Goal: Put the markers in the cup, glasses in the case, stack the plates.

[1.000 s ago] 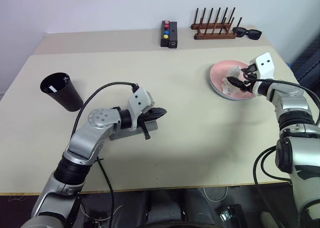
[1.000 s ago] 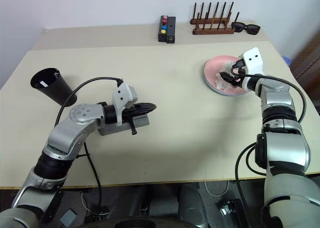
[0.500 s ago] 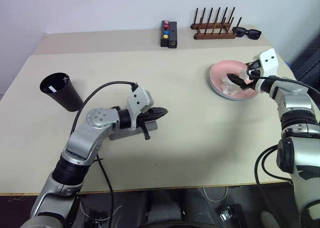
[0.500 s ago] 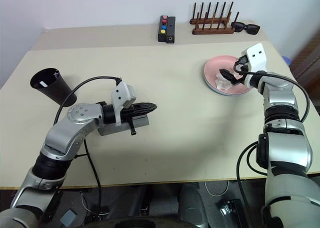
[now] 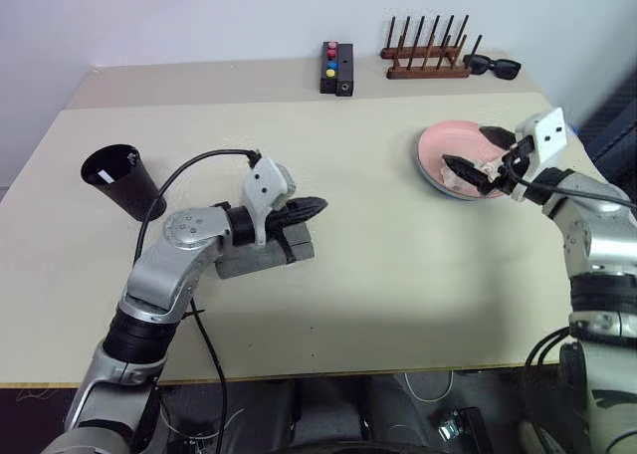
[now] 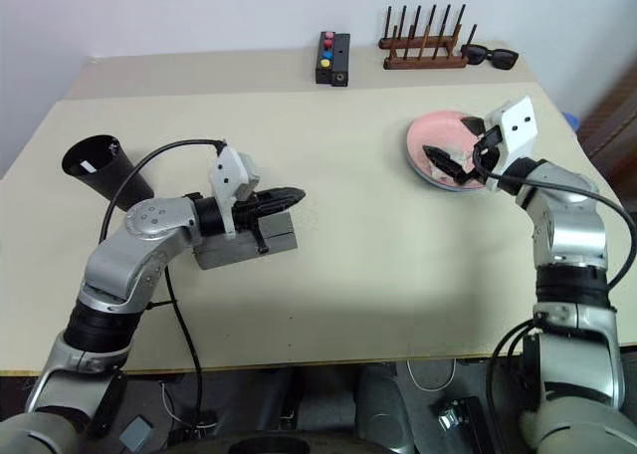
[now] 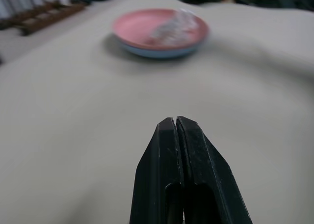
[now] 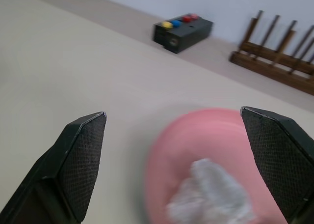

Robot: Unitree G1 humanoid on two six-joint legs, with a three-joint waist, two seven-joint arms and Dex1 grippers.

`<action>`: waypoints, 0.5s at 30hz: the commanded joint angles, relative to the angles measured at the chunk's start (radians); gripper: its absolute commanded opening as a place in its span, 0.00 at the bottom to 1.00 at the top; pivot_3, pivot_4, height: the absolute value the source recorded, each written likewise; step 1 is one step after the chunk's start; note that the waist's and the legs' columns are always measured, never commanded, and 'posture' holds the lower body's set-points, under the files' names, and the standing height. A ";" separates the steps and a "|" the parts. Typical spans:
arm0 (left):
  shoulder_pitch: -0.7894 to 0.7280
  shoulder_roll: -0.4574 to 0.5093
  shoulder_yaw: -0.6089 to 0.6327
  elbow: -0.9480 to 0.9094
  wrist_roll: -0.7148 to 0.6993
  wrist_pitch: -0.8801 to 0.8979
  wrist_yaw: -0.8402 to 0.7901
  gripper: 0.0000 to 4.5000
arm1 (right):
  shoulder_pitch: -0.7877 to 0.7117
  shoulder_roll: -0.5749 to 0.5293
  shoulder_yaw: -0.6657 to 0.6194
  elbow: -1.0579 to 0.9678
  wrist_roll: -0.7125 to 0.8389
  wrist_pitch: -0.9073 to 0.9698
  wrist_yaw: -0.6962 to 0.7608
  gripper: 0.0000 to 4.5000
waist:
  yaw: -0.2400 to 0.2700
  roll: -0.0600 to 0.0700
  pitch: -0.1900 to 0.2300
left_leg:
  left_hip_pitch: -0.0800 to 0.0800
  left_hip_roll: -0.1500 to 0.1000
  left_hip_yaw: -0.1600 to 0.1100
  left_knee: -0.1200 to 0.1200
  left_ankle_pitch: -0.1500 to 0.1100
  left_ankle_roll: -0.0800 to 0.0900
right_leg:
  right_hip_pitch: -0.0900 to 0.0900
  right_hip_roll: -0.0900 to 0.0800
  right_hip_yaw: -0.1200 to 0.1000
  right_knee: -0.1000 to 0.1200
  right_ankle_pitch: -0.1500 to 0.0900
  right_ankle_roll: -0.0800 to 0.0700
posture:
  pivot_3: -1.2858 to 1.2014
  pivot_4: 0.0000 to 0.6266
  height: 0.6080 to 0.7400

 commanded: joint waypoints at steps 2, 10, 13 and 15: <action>0.014 -0.048 0.175 -0.003 0.016 -0.043 0.190 0.00 | 0.109 0.011 -0.055 -0.160 0.048 0.034 -0.046 0.99 | 0.001 0.000 0.000 | 0.000 0.000 0.000 0.000 0.000 0.000 | 0.000 0.000 0.000 0.000 0.000 0.000 | 0.52 0.24 1.00; 0.214 0.003 0.321 -0.184 -0.086 -0.059 0.173 0.00 | 0.320 -0.022 -0.207 -0.369 0.147 0.090 -0.074 0.99 | 0.002 0.000 0.000 | 0.000 0.000 0.000 0.000 0.000 0.000 | 0.000 0.000 0.000 0.000 0.000 0.000 | 0.52 0.24 1.00; 0.305 0.059 0.397 -0.242 -0.123 -0.045 0.151 0.00 | 0.410 -0.037 -0.273 -0.442 0.193 0.112 -0.055 0.99 | 0.004 0.000 0.000 | 0.000 0.000 0.000 0.000 0.000 0.000 | 0.001 -0.001 0.000 0.000 0.000 0.000 | 0.52 0.24 1.00; 0.355 0.082 0.413 -0.258 -0.099 -0.092 0.145 0.00 | 0.464 -0.056 -0.301 -0.471 0.223 0.130 -0.021 0.99 | 0.005 0.001 -0.001 | 0.001 0.000 0.000 0.000 0.000 0.000 | 0.002 -0.001 0.000 -0.001 0.000 0.000 | 0.52 0.24 1.00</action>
